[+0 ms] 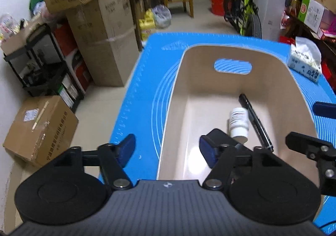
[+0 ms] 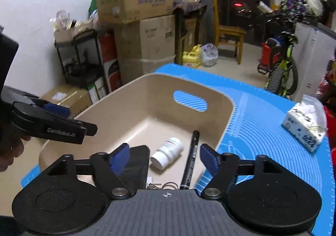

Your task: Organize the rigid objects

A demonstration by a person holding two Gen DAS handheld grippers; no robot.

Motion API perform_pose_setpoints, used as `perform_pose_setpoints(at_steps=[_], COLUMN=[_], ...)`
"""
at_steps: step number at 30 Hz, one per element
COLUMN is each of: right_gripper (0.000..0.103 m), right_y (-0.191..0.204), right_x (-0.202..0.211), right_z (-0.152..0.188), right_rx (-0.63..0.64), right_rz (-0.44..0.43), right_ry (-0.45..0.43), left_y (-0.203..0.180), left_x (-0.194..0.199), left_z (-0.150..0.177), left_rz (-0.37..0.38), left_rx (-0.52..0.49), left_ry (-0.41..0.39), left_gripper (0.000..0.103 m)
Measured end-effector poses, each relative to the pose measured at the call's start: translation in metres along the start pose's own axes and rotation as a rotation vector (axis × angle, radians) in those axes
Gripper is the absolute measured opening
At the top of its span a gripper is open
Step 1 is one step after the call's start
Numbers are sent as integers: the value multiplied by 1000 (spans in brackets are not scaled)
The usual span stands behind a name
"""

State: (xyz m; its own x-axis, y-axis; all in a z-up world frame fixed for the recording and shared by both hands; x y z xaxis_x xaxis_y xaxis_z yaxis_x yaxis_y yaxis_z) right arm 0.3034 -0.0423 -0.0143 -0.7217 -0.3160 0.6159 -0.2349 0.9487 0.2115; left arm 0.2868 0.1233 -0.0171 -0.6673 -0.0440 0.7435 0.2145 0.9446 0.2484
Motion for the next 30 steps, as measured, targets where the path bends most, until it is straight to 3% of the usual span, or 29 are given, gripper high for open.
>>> perform_pose_setpoints(at_steps=[6, 30], right_gripper=[90, 94], right_y=[-4, 4], right_x=[36, 187], right_z=[1, 70], right_rx=[-48, -132], right_rz=[20, 76], right_ry=[-40, -122], left_y=[-3, -42], left_x=[30, 150], left_z=[4, 71], left_rz=[-4, -20], left_rx=[17, -24], left_ry=[-37, -88], left_gripper=[71, 71])
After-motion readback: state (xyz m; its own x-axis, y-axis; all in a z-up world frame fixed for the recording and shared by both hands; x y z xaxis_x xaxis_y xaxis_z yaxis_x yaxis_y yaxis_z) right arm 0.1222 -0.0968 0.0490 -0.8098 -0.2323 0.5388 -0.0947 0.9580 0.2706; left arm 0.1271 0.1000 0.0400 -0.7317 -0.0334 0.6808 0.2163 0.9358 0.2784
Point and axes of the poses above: each gripper's, at about its wrist camera, not at the fingertips, and x roughly against the way its jaws point, y to its left, z to its underside, the point moved 3 cm from there along -x, roughly the way its jaws point, and after that the axes turned 13 degrees about -x, right-handed, at the moved point
